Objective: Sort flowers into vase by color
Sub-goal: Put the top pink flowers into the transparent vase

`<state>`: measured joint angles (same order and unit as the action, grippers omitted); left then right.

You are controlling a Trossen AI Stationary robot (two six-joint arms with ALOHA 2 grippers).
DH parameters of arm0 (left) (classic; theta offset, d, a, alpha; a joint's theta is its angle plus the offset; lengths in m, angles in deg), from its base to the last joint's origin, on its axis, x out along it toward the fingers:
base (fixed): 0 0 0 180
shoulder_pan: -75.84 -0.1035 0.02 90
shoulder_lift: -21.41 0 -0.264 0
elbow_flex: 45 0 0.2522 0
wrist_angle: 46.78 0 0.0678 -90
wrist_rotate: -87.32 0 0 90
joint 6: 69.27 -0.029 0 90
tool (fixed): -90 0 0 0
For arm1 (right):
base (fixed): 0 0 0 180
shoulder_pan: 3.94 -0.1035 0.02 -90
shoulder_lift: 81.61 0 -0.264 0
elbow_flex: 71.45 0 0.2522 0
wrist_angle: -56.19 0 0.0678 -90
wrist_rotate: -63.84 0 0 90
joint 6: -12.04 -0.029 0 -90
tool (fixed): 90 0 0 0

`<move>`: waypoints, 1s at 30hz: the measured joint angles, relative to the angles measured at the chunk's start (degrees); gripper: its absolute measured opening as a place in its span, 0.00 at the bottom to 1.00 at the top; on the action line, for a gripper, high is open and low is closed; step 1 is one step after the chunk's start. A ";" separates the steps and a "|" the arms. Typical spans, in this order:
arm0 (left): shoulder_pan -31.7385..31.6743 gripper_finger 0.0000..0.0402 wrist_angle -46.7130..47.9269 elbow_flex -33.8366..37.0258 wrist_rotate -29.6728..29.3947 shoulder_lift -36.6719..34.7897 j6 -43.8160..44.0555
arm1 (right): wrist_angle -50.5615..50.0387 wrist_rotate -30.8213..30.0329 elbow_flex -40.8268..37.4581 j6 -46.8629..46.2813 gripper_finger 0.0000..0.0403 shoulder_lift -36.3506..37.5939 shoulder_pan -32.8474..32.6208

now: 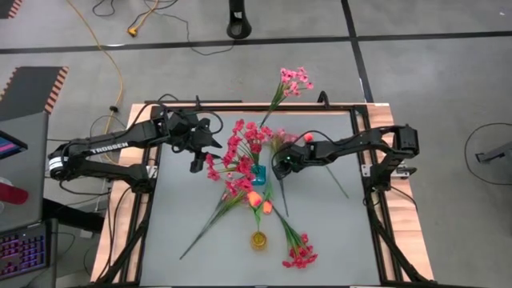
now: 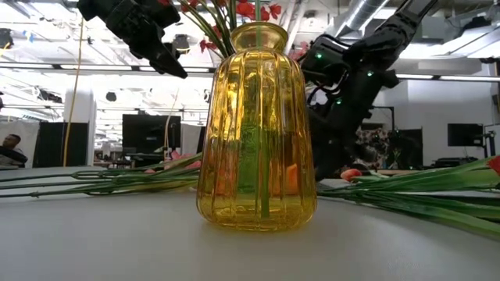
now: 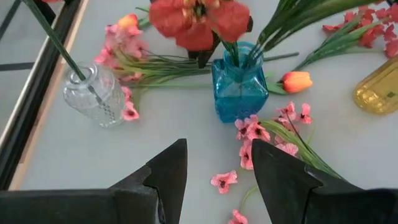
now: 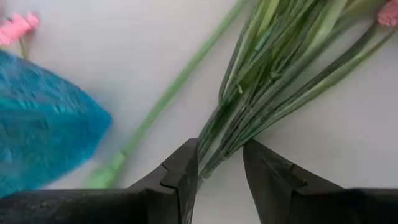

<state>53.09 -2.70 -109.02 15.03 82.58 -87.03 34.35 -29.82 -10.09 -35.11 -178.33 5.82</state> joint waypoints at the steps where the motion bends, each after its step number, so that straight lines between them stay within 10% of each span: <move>1: 0.05 0.42 0.14 0.02 0.03 0.02 0.00 | 0.28 0.05 0.02 0.01 0.38 -0.16 0.00; 17: 0.32 0.42 0.21 0.02 0.02 0.02 0.22 | 5.11 0.54 0.17 -0.74 0.36 -4.48 0.00; 30: 0.32 0.42 0.21 0.02 -0.04 0.02 0.31 | 6.48 0.25 0.07 0.36 0.10 -5.49 -0.63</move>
<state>53.41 -2.49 -109.00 15.00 82.60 -86.72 40.83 -29.57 -10.03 -34.75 -183.82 5.19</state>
